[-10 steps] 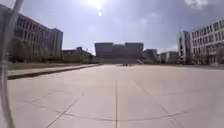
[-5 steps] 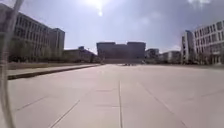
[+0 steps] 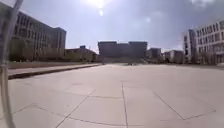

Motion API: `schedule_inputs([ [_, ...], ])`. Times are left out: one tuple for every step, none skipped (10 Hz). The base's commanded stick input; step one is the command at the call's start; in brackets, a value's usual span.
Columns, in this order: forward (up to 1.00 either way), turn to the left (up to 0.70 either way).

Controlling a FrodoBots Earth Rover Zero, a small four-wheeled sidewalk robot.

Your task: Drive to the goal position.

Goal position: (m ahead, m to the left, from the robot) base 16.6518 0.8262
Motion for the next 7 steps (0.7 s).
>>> schedule_inputs([
  [0.85,0.00],
  [0.85,0.00],
  [0.85,0.00],
  [0.85,0.00],
  [0.85,0.00],
  [0.85,0.00],
  [0.85,0.00],
])
